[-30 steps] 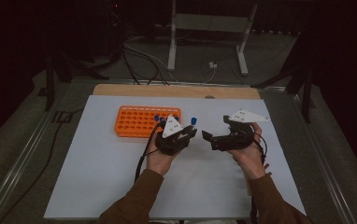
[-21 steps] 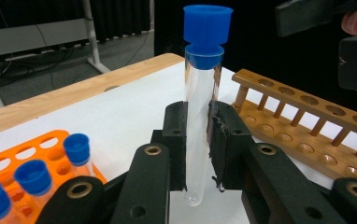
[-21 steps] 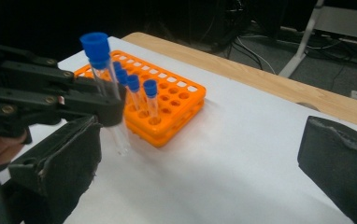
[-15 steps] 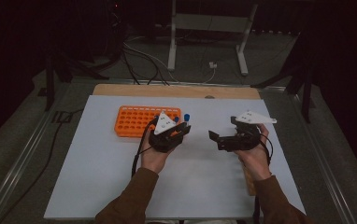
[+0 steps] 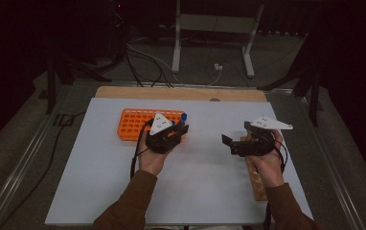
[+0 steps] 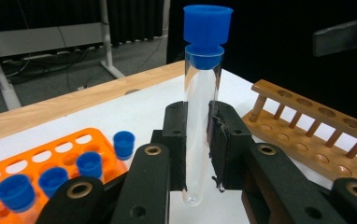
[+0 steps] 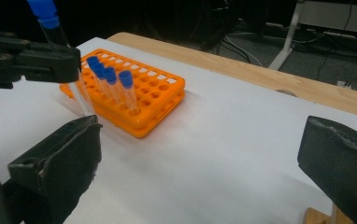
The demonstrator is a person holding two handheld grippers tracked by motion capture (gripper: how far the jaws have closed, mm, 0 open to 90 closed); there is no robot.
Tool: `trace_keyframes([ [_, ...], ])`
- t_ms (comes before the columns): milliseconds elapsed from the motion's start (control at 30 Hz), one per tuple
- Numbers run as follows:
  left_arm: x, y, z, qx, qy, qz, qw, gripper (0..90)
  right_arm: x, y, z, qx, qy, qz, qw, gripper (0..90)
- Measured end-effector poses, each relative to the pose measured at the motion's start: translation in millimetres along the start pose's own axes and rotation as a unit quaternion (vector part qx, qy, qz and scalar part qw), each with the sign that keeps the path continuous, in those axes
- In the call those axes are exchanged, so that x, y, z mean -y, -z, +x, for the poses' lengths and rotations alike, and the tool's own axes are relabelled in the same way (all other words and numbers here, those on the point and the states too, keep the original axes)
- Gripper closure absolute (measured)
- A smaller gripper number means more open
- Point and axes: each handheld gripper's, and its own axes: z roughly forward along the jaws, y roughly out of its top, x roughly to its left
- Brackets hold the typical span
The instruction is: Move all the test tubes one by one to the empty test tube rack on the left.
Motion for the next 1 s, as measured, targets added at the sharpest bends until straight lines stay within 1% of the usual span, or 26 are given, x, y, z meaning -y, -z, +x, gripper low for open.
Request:
trace_keyframes([
  [233, -0.1, 6.4, 7.6, -0.011, 0.002, -0.002, 0.9999, 78.2, 5.4, 3.5, -5.6, 0.001, -0.009, -0.003, 1.0, 0.0],
  [600, 1.0, 17.7, 24.2, -0.032, 0.01, -0.007, 0.9994, 78.2, 13.8, 11.3, -12.5, 0.003, -0.02, -0.006, 0.9998, 0.0],
  [767, 2.5, 23.2, 32.2, -0.041, 0.014, -0.014, 0.999, 78.2, 18.1, 14.4, -15.4, 0.004, -0.027, -0.009, 0.9996, 0.0],
  [1000, 4.9, 29.4, 44.4, -0.06, 0.02, -0.019, 0.9978, 78.1, 24.3, 17.4, -19.4, 0.0, -0.037, -0.013, 0.9992, 0.0],
])
